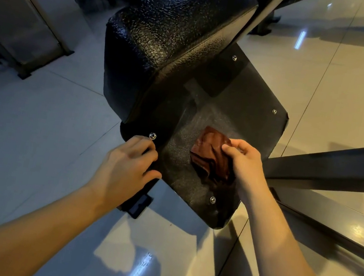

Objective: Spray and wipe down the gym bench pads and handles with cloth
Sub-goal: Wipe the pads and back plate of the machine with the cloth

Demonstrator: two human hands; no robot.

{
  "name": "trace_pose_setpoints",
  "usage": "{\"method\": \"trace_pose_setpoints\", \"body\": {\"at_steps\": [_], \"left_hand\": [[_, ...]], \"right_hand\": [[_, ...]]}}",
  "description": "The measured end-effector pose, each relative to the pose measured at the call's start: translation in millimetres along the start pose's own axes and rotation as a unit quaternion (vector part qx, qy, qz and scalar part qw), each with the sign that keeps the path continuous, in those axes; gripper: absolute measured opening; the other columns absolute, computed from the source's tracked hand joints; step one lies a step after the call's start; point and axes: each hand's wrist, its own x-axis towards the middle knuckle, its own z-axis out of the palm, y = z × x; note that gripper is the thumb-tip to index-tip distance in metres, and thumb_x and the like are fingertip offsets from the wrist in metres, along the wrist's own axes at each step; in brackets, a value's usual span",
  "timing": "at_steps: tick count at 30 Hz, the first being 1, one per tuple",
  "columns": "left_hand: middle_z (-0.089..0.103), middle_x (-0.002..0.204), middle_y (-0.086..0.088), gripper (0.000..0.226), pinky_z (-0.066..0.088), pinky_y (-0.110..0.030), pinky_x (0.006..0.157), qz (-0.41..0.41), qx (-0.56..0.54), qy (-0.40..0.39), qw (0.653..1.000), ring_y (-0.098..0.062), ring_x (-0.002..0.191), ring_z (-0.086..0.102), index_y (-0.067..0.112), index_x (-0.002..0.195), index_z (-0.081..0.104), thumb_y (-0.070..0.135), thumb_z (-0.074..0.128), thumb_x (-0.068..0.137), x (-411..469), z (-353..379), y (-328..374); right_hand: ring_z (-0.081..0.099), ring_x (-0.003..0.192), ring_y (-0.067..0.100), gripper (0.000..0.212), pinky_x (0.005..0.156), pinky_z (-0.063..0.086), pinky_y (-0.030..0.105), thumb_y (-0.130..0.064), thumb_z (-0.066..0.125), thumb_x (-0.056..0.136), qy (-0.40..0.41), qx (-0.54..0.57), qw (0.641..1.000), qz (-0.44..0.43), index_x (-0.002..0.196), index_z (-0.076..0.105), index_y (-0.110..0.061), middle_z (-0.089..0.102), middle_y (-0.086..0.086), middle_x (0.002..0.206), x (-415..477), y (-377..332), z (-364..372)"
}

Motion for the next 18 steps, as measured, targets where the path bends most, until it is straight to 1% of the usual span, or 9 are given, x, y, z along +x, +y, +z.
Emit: {"method": "trace_pose_setpoints", "body": {"at_steps": [2,3,4,6,8,10,12,16,18], "left_hand": [[0.065,0.111,-0.007,0.031,0.060,-0.037,0.082,0.001,-0.003,-0.003,1.000,-0.023,0.111,0.062,0.009,0.096,0.072,0.037,0.077,0.084,0.1,-0.4,0.4],[0.064,0.111,-0.006,0.031,0.060,-0.037,0.082,0.000,-0.004,-0.005,1.000,-0.023,0.111,0.062,0.009,0.096,0.072,0.038,0.075,0.085,0.1,-0.6,0.7],[0.064,0.111,-0.006,0.031,0.060,-0.037,0.082,-0.001,-0.004,-0.006,1.000,-0.023,0.111,0.062,0.009,0.097,0.072,0.038,0.075,0.085,0.1,-0.8,0.8],[0.064,0.112,-0.006,0.031,0.060,-0.037,0.082,-0.002,-0.003,-0.008,1.000,-0.022,0.111,0.061,0.010,0.098,0.072,0.038,0.076,0.085,-0.1,-0.5,0.4],[0.064,0.112,-0.006,0.031,0.060,-0.038,0.082,-0.004,-0.002,-0.009,1.000,-0.023,0.111,0.061,0.009,0.098,0.072,0.037,0.077,0.085,-0.8,-0.1,0.3],[0.064,0.112,-0.007,0.031,0.061,-0.039,0.082,-0.006,-0.006,-0.011,1.000,-0.023,0.111,0.062,0.009,0.098,0.072,0.036,0.077,0.085,-0.9,-0.3,0.4],[0.064,0.112,-0.006,0.030,0.060,-0.039,0.083,-0.008,-0.012,-0.014,1.000,-0.023,0.111,0.061,0.009,0.097,0.071,0.036,0.076,0.086,-0.8,-0.6,0.7],[0.064,0.113,-0.007,0.030,0.059,-0.037,0.085,-0.011,-0.015,-0.016,1.000,-0.023,0.112,0.062,0.009,0.098,0.071,0.035,0.077,0.086,-0.7,-0.8,0.6],[0.063,0.114,-0.007,0.030,0.058,-0.036,0.086,-0.013,-0.016,-0.016,1.000,-0.023,0.113,0.061,0.009,0.098,0.072,0.036,0.075,0.086,-0.4,-0.2,0.3]], "right_hand": [[0.067,0.100,0.024,0.005,0.092,0.054,0.043,-0.021,0.066,0.096,0.068,-0.185,0.977,-0.083,0.095,0.071,-0.023,0.070,0.002,0.102,13.0,16.0,-2.2],[0.063,0.103,0.023,0.003,0.092,0.051,0.042,-0.025,0.068,0.096,0.096,-0.250,0.957,-0.111,0.096,0.071,-0.025,0.065,0.002,0.106,17.8,22.8,-3.8],[0.061,0.105,0.024,0.009,0.092,0.050,0.042,-0.030,0.069,0.095,0.120,-0.291,0.941,-0.127,0.101,0.073,-0.025,0.061,0.002,0.109,20.9,28.6,-4.6],[0.060,0.103,0.024,0.020,0.090,0.050,0.042,-0.034,0.069,0.094,0.172,-0.327,0.918,-0.146,0.110,0.072,-0.023,0.056,0.002,0.109,22.1,35.9,-3.6],[0.057,0.098,0.022,0.019,0.085,0.048,0.038,-0.031,0.069,0.093,0.217,-0.340,0.898,-0.178,0.108,0.066,-0.020,0.054,0.000,0.106,17.5,38.5,2.1],[0.054,0.091,0.021,0.011,0.080,0.043,0.036,-0.024,0.066,0.092,0.230,-0.322,0.896,-0.203,0.099,0.059,-0.018,0.051,-0.003,0.099,10.6,40.8,10.5],[0.053,0.089,0.023,0.006,0.080,0.040,0.037,-0.020,0.064,0.090,0.241,-0.335,0.883,-0.226,0.094,0.061,-0.016,0.051,-0.002,0.096,5.4,45.4,15.5],[0.051,0.097,0.029,0.018,0.080,0.034,0.037,-0.019,0.068,0.085,0.268,-0.412,0.826,-0.275,0.101,0.064,-0.011,0.054,0.008,0.104,4.4,51.1,11.0],[0.051,0.093,0.029,0.013,0.077,0.032,0.035,-0.016,0.067,0.084,0.258,-0.407,0.823,-0.302,0.096,0.065,-0.010,0.052,0.007,0.100,6.3,53.1,8.4]]}}
